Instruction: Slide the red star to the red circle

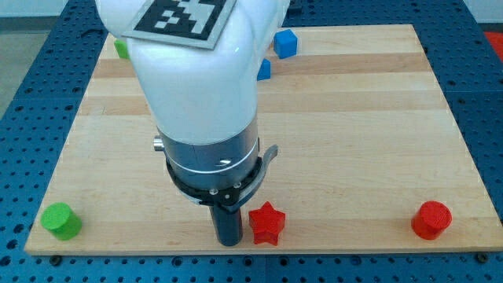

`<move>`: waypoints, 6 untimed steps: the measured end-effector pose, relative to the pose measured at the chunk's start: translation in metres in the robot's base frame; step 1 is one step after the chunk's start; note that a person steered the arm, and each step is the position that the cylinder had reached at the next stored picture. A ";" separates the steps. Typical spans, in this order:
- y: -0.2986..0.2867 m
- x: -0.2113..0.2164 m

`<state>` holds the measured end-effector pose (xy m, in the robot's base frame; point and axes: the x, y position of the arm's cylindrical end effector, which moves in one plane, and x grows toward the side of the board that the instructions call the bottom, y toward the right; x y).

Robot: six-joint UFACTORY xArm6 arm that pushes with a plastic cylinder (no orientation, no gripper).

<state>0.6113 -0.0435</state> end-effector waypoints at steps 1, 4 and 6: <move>0.000 -0.002; 0.000 -0.006; 0.003 -0.007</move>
<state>0.6044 -0.0401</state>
